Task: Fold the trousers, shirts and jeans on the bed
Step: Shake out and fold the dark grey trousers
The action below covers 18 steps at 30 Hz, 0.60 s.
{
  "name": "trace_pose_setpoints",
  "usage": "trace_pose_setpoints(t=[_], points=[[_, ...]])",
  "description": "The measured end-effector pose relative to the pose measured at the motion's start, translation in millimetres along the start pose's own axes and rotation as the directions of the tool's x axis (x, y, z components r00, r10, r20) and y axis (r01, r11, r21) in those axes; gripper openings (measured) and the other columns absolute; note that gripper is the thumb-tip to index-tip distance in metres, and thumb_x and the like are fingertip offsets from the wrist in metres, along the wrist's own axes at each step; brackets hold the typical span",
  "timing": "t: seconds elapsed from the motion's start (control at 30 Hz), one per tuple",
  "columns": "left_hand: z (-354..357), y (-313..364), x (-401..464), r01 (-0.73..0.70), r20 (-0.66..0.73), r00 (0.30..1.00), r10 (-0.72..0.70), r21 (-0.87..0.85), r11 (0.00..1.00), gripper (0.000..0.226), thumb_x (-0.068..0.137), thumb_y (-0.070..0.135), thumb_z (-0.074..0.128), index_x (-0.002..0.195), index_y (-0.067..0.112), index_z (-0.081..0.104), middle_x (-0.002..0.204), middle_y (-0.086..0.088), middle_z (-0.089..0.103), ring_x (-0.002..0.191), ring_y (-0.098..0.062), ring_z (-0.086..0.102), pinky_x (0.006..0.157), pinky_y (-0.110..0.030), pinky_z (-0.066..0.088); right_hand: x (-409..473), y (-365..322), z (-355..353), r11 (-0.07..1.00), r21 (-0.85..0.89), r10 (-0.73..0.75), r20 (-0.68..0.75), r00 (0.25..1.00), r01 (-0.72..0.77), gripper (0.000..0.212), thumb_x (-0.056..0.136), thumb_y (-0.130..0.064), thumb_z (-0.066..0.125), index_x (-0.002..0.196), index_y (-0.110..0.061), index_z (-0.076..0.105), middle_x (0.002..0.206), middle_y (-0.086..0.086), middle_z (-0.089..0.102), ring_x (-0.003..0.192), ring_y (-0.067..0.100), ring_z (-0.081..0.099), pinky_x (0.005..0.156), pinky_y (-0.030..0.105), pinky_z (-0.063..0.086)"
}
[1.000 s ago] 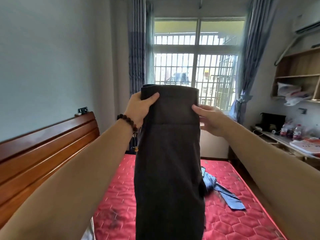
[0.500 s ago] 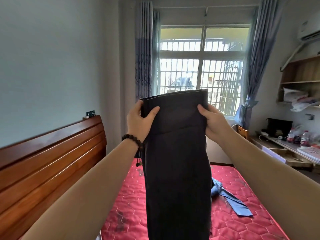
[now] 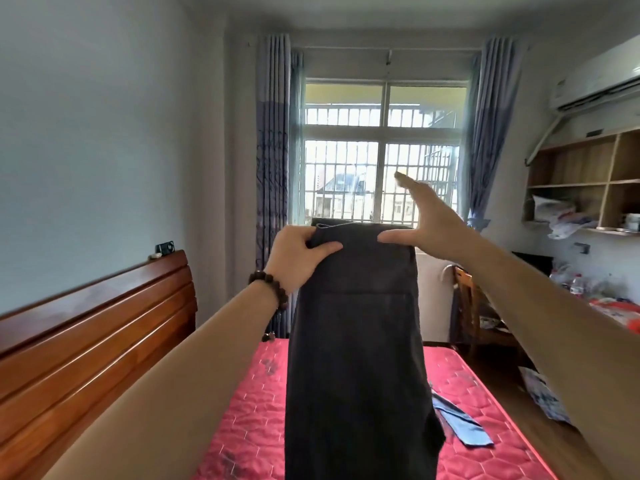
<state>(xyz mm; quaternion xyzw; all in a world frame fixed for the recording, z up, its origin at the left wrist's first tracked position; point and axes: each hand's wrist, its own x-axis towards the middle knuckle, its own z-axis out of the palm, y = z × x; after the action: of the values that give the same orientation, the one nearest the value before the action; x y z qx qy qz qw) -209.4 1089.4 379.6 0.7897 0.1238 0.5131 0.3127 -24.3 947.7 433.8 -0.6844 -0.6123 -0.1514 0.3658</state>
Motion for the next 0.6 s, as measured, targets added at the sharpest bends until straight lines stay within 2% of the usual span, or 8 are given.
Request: trace_pose_setpoints(t=[0.03,0.07,0.1,0.13,0.2,0.3,0.47,0.6], points=[[1,5,1,-0.028,0.026,0.999,0.028,0.026,0.999,0.006,0.081,0.025,0.075,0.086,0.024,0.073,0.079,0.007,0.071,0.068,0.008,0.063,0.062,-0.013,0.053,6,-14,-3,0.994,-0.078,-0.07,0.151,0.986,0.082,0.106,0.066,-0.05,0.081,0.15,-0.031,0.02,0.149,-0.012,0.032,0.131,0.005,0.029,0.103,0.022,0.024],[1,10,1,-0.052,0.041,0.998,0.05,0.05,0.997,0.009,0.08,0.025,0.075,0.089,0.022,0.074,0.08,0.004,0.072,0.069,0.005,0.064,0.063,-0.016,0.054,13,-26,-4,0.978,-0.157,-0.084,0.299,0.951,0.135,0.1,0.065,-0.05,0.08,0.148,-0.029,0.028,0.139,-0.014,0.042,0.124,0.005,0.037,0.096,0.018,0.027],[0,13,0,-0.066,0.046,0.997,0.063,0.064,0.996,0.012,0.08,0.026,0.076,0.091,0.02,0.075,0.082,0.001,0.073,0.07,0.0,0.065,0.065,-0.02,0.055,19,-39,-3,0.961,-0.225,-0.06,0.402,0.914,0.162,0.08,0.068,-0.046,0.08,0.137,-0.021,0.047,0.119,-0.012,0.055,0.111,0.01,0.048,0.083,0.013,0.032],[-3,14,-2,-0.068,0.042,0.997,0.066,0.059,0.996,0.014,0.08,0.026,0.076,0.091,0.018,0.076,0.083,-0.001,0.073,0.073,-0.005,0.066,0.066,-0.022,0.056,24,-46,1,0.947,-0.264,-0.047,0.449,0.892,0.182,0.054,0.072,-0.039,0.08,0.116,-0.013,0.062,0.095,-0.008,0.06,0.093,0.015,0.054,0.068,0.01,0.033],[-12,11,-8,-0.045,0.01,0.999,0.045,-0.016,0.999,0.013,0.079,0.024,0.076,0.091,0.018,0.076,0.083,0.0,0.074,0.075,-0.007,0.068,0.065,-0.021,0.056,29,-56,9,0.949,-0.236,-0.084,0.454,0.887,0.211,0.027,0.078,-0.03,0.077,0.087,-0.008,0.064,0.072,-0.006,0.055,0.071,0.014,0.052,0.056,0.011,0.033],[-26,3,-24,-0.021,-0.065,0.998,0.015,-0.081,0.997,0.009,0.078,0.024,0.077,0.087,0.027,0.074,0.079,0.008,0.073,0.072,-0.001,0.067,0.062,-0.014,0.053,24,-65,22,0.966,-0.146,-0.129,0.442,0.888,0.213,0.024,0.082,-0.032,0.073,0.09,-0.014,0.059,0.079,-0.009,0.054,0.071,0.003,0.05,0.06,0.018,0.034],[-45,6,-53,-0.009,-0.072,0.997,0.008,-0.021,1.0,0.008,0.08,0.028,0.075,0.086,0.033,0.072,0.079,0.011,0.072,0.074,0.001,0.066,0.064,-0.011,0.051,10,-82,41,0.97,-0.049,-0.19,0.469,0.863,0.239,0.014,0.086,-0.026,0.07,0.084,-0.016,0.06,0.072,-0.011,0.054,0.062,-0.007,0.051,0.055,0.007,0.034],[-66,8,-85,0.085,-0.045,0.995,-0.09,-0.089,0.992,0.006,0.082,0.028,0.073,0.088,0.029,0.073,0.083,0.012,0.073,0.079,0.0,0.068,0.064,-0.011,0.052,1,-94,33,0.964,0.019,-0.253,0.356,0.9,0.263,0.01,0.088,-0.024,0.067,0.087,-0.018,0.06,0.078,-0.011,0.054,0.072,-0.002,0.051,0.065,0.02,0.036]])
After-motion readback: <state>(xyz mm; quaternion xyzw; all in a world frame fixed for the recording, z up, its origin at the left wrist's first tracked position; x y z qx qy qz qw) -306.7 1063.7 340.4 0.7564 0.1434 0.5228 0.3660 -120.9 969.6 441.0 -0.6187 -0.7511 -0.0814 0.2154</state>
